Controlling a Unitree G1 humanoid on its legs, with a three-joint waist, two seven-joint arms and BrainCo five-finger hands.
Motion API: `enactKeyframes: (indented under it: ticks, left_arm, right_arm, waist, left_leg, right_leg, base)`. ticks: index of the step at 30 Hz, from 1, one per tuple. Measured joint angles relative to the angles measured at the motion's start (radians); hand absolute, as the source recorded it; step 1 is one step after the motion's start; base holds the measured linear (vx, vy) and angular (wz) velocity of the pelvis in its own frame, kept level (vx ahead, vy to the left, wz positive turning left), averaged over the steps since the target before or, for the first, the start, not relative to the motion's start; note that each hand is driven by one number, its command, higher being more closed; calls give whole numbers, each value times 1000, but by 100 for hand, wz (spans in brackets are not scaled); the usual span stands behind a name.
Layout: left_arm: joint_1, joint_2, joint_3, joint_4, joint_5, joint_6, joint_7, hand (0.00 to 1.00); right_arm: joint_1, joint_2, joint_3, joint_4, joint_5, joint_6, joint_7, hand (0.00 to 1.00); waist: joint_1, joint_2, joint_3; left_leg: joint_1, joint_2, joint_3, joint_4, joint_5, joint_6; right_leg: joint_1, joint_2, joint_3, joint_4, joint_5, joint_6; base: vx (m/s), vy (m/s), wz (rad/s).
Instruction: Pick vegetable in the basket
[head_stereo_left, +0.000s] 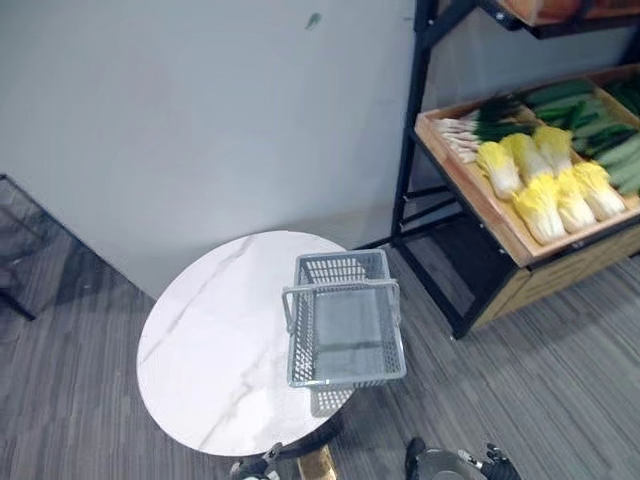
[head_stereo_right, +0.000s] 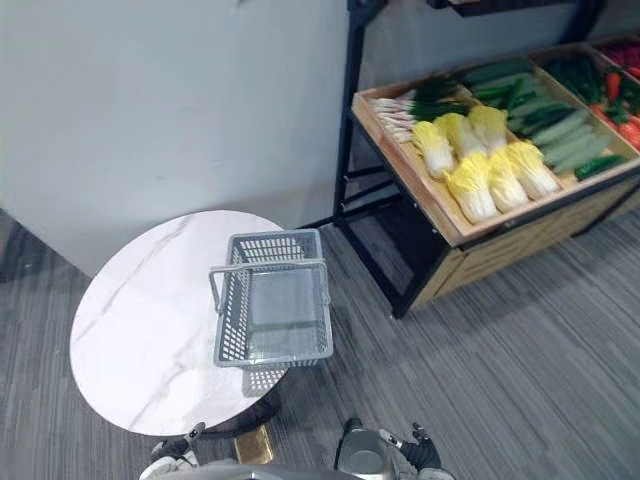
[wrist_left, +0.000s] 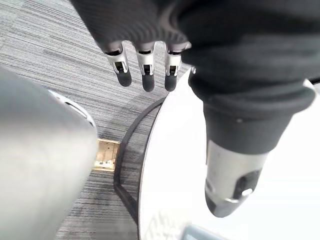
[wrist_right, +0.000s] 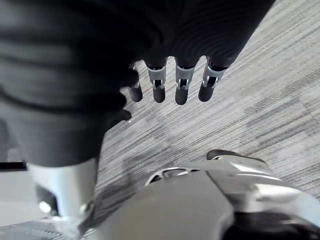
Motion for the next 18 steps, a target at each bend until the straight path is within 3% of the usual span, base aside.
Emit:
enactKeyframes:
  ticks: [2,6,11,15,18]
  left_arm:
    - [0,7,13,-6,31,7,3,0]
    - [16,31,29,2,38,22,18,0]
    - [71,39,24,2,76,36,16,0]
    - [70,47,2,1,116,36,-12,0]
    - [74,75,-16,1,118,51,-38,0]
  right_arm:
    - [-5,-4,-10,-1,-1,-15,-15,0]
    - [-8,-3,-14,-1,-10,-49,-35,0]
    - [-7,16,-44,-2,-31,-53,-80,0]
    - [-18,15,-50,-2,-95,-30,-157,0]
    - [-48,14,-70,-9,-177,-1,-232,0]
  waist:
    - [2,0,-2]
    - [5,4,-2]
    - [4,-6,3]
    - [4,-3,3]
    - [11,-28,12]
  left_leg:
    - [-22,-30,168,-123,23,39]
    - [-15,-81,139,-303,35,54]
    - [5,-127,150,-380,94,67]
    - [24,-128,152,-468,123,65]
    - [40,-133,164,-507,150,65]
  right_leg:
    - [26,-21,-71,-7,4,9]
    - [30,-12,-109,-105,40,46]
    - [59,-22,-108,-181,91,53]
    - [38,-8,-108,-179,97,49]
    - [28,-7,-100,-172,98,48]
  base:
    - [98,50,117]
    - [41,83,61]
    - [-36,37,3]
    - [-101,-15,-2]
    - [-123,-26,-9]
